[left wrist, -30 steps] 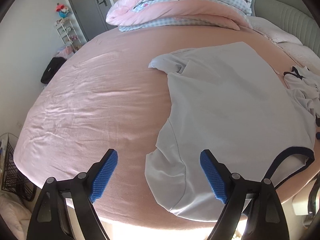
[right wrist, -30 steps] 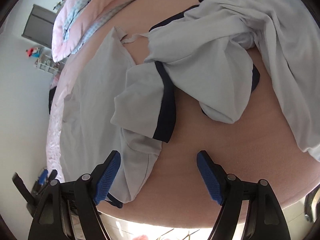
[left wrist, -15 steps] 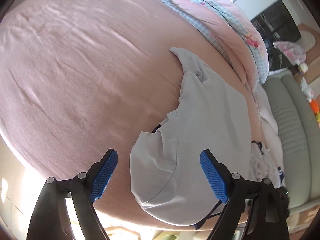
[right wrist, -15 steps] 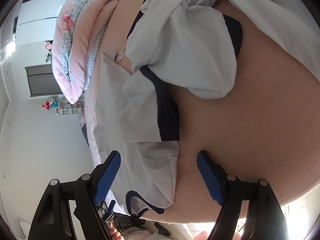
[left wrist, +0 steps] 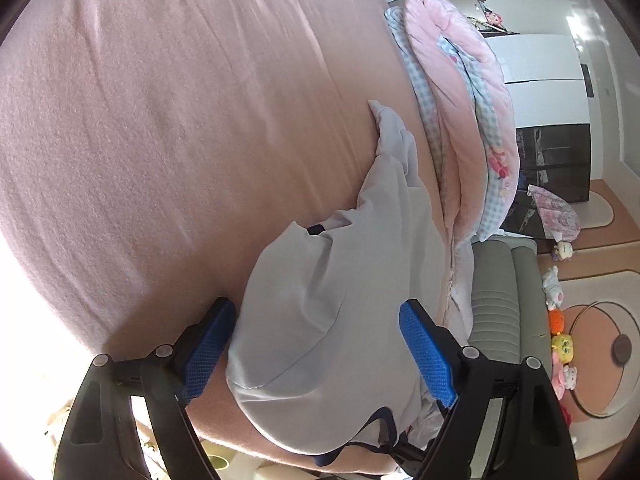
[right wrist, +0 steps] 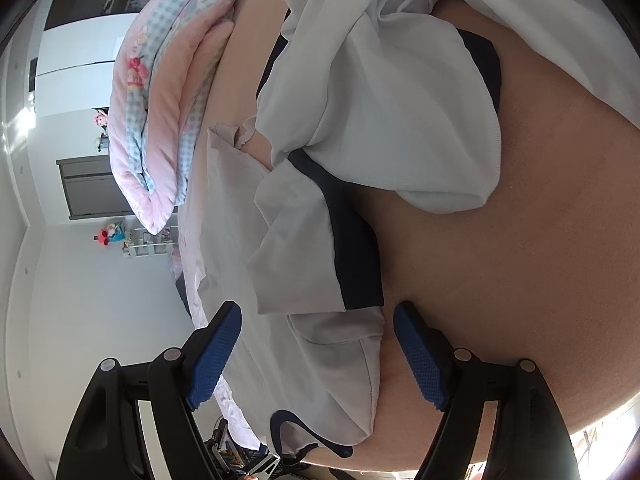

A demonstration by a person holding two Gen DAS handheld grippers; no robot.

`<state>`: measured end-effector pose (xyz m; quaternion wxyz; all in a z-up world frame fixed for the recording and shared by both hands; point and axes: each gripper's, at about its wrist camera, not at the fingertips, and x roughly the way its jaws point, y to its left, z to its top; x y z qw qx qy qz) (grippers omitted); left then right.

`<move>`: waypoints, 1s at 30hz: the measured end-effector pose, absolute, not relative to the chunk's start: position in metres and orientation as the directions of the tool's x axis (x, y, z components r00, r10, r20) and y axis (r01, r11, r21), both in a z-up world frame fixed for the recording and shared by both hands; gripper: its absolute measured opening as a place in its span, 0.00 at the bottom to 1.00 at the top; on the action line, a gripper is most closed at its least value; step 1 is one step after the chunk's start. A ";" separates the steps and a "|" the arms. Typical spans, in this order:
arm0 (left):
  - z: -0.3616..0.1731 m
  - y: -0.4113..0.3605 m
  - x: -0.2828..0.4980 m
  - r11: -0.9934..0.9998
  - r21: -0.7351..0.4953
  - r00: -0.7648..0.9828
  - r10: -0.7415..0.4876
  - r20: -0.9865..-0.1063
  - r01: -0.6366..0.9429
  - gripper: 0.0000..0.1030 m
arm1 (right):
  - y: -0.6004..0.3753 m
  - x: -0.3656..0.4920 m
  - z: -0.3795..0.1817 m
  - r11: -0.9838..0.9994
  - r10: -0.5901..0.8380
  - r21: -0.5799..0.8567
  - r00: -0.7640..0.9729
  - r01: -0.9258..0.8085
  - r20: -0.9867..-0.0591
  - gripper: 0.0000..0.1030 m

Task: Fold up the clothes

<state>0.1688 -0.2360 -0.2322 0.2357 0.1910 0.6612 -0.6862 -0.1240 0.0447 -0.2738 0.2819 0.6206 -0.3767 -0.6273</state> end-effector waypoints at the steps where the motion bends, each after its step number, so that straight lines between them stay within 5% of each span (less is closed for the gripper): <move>1: -0.234 -0.239 0.169 -0.006 -0.828 -0.826 -0.071 -0.560 0.561 0.81 | 0.044 -0.125 -0.275 -0.547 -0.827 0.829 -0.076 -0.115 -0.556 0.76; 9: -0.239 -0.252 0.158 0.035 -0.867 -0.864 -0.062 -0.499 0.498 0.81 | 0.046 -0.138 -0.296 -0.389 -0.894 0.889 -0.133 -0.241 -0.427 0.76; 25: -0.246 -0.268 0.135 0.106 -0.885 -0.887 -0.046 -0.460 0.454 0.80 | 0.016 -0.152 -0.284 -0.480 -0.856 0.867 -0.142 -0.135 -0.496 0.77; 28: -0.247 -0.265 0.136 0.095 -0.875 -0.876 -0.051 -0.480 0.475 0.68 | 0.021 -0.152 -0.288 -0.470 -0.860 0.870 -0.143 -0.152 -0.490 0.71; 30: -0.249 -0.263 0.139 0.089 -0.871 -0.871 -0.057 -0.489 0.483 0.58 | 0.025 -0.151 -0.292 -0.488 -0.848 0.857 -0.144 -0.169 -0.511 0.49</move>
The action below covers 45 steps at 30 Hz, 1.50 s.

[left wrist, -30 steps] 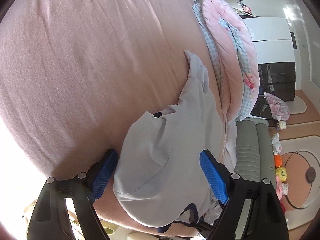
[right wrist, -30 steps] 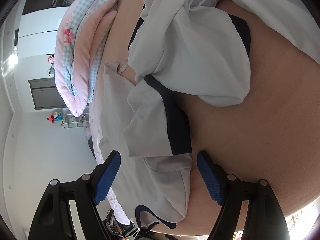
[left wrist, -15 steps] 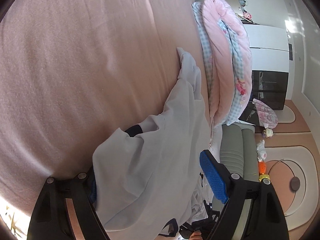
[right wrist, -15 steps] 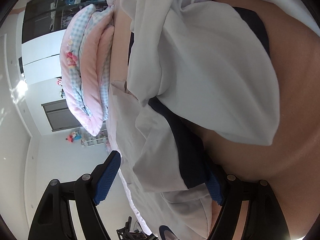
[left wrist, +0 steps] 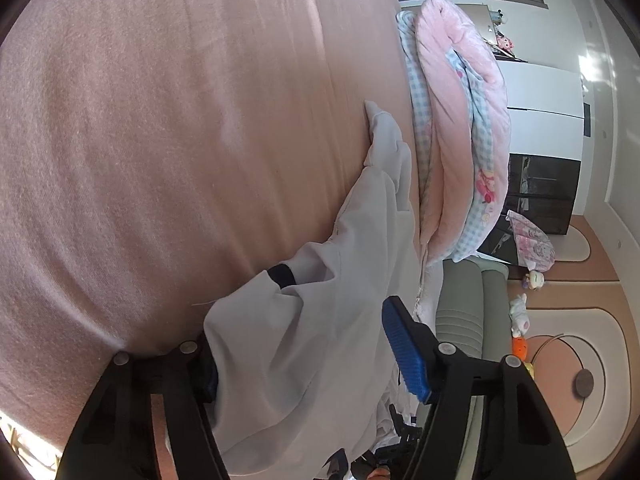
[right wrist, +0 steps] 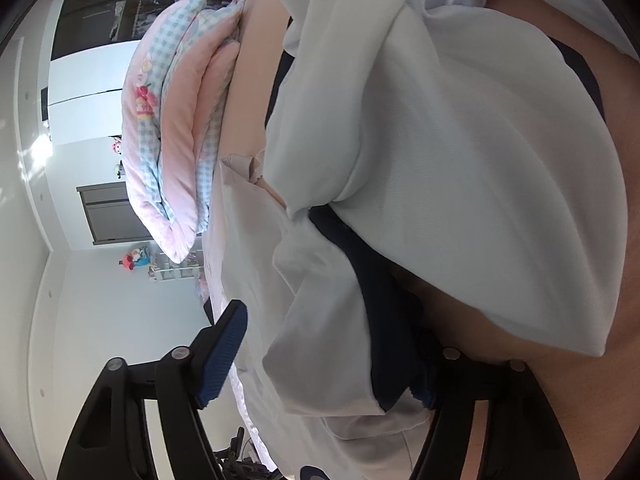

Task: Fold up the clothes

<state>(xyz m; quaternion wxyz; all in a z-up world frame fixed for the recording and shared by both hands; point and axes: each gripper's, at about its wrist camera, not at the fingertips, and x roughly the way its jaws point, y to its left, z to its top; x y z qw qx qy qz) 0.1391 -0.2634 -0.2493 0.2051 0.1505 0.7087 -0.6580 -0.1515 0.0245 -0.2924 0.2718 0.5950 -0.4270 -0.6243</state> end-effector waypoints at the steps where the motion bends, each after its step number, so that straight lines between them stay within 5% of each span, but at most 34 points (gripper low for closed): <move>1: -0.252 -0.262 0.143 0.094 -0.870 -0.869 -0.062 -0.490 0.484 0.48 | 0.028 -0.151 -0.296 -0.498 -0.840 0.849 -0.146 -0.179 -0.523 0.42; 3: -0.263 -0.261 0.152 0.135 -0.876 -0.876 -0.077 -0.476 0.463 0.32 | 0.034 -0.150 -0.307 -0.517 -0.827 0.834 -0.137 -0.193 -0.545 0.00; 5: -0.276 -0.260 0.162 0.194 -0.890 -0.895 -0.096 -0.436 0.413 0.16 | 0.040 -0.150 -0.315 -0.484 -0.849 0.853 -0.131 -0.198 -0.512 0.00; 7: -0.283 -0.261 0.167 0.233 -0.905 -0.916 -0.107 -0.386 0.355 0.14 | 0.044 -0.150 -0.320 -0.442 -0.873 0.874 -0.127 -0.202 -0.471 0.00; 21: -0.286 -0.267 0.167 0.351 -0.884 -0.935 -0.061 -0.351 0.309 0.14 | 0.028 -0.154 -0.291 -0.608 -0.784 0.792 -0.110 -0.061 -0.610 0.00; 30: -0.275 -0.261 0.165 0.379 -0.871 -0.929 -0.069 -0.363 0.313 0.14 | -0.012 -0.154 -0.226 -0.777 -0.626 0.591 -0.159 0.218 -0.764 0.05; 45: -0.260 -0.260 0.169 0.280 -0.886 -0.912 -0.074 -0.404 0.370 0.11 | -0.033 -0.135 -0.187 -0.829 -0.449 0.250 -0.330 0.500 -0.831 0.04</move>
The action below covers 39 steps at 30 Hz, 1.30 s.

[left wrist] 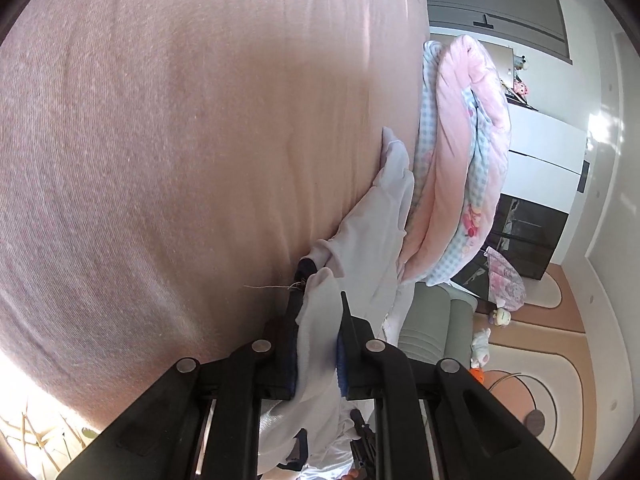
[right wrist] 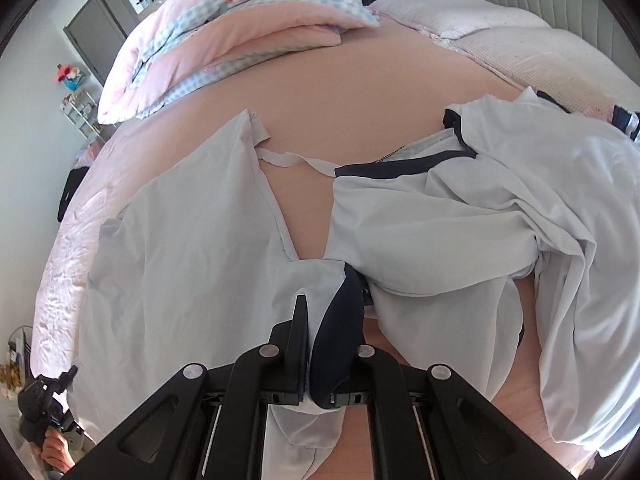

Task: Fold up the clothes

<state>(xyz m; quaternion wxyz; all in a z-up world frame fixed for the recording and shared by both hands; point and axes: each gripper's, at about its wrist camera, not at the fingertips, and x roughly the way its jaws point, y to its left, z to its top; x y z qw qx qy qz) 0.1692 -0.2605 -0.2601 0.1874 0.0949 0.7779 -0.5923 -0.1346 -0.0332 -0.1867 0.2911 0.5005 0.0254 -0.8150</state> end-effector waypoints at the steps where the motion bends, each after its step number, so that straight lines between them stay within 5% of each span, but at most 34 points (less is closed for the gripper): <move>1: -0.260 -0.261 0.169 0.279 -0.885 -0.911 -0.072 -0.407 0.373 0.11 | -0.034 -0.130 -0.185 -0.827 -0.441 0.226 -0.343 0.514 -0.830 0.04; 10: -0.232 -0.270 0.173 0.122 -0.869 -0.868 -0.082 -0.490 0.480 0.11 | -0.050 -0.133 -0.177 -0.838 -0.287 -0.035 -0.495 0.544 -0.820 0.04; 34: -0.220 -0.270 0.161 -0.123 -0.729 -0.736 -0.028 -0.676 0.674 0.04 | -0.046 -0.145 -0.204 -0.791 -0.135 -0.231 -0.530 0.566 -0.837 0.04; 39: -0.208 -0.268 0.155 -0.216 -0.680 -0.702 -0.041 -0.711 0.701 0.04 | -0.036 -0.152 -0.199 -0.837 -0.117 -0.189 -0.506 0.514 -0.855 0.25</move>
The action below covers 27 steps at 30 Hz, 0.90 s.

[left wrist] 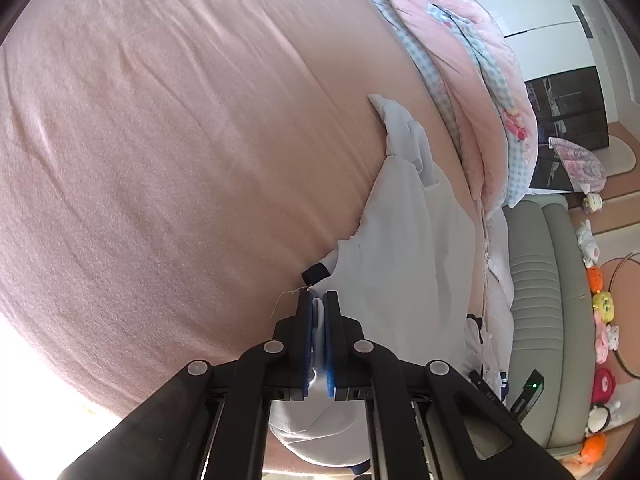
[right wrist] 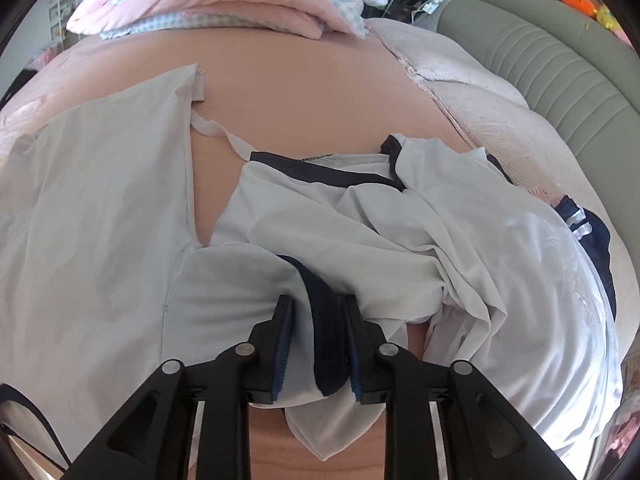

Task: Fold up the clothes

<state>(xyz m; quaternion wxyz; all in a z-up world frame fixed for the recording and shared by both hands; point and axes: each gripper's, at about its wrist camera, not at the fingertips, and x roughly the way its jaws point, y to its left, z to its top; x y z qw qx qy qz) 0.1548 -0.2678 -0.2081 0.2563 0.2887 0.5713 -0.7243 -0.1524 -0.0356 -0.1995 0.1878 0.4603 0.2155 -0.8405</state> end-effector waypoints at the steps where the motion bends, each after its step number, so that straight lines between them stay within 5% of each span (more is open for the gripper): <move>1: -0.205 -0.267 0.153 -0.239 -0.667 -0.695 -0.046 -0.718 0.705 0.04 | -0.033 -0.152 -0.194 -0.844 -0.120 -0.183 -0.510 0.504 -0.852 0.25; 5: -0.191 -0.265 0.144 -0.322 -0.635 -0.683 -0.050 -0.729 0.702 0.04 | -0.029 -0.146 -0.170 -0.860 -0.084 -0.235 -0.580 0.454 -0.810 0.57; 16: -0.186 -0.261 0.138 -0.374 -0.640 -0.703 -0.049 -0.709 0.671 0.04 | -0.083 -0.083 -0.132 -0.741 -0.245 -0.245 -0.592 0.625 -0.768 0.58; 22: -0.189 -0.262 0.141 -0.308 -0.725 -0.762 -0.001 -0.648 0.617 0.04 | -0.134 -0.038 -0.148 -0.581 -0.349 -0.212 -0.476 0.786 -0.807 0.58; 27: -0.190 -0.251 0.133 -0.294 -0.775 -0.801 0.050 -0.597 0.559 0.04 | -0.155 -0.026 -0.159 -0.521 -0.401 -0.050 -0.295 0.852 -0.867 0.58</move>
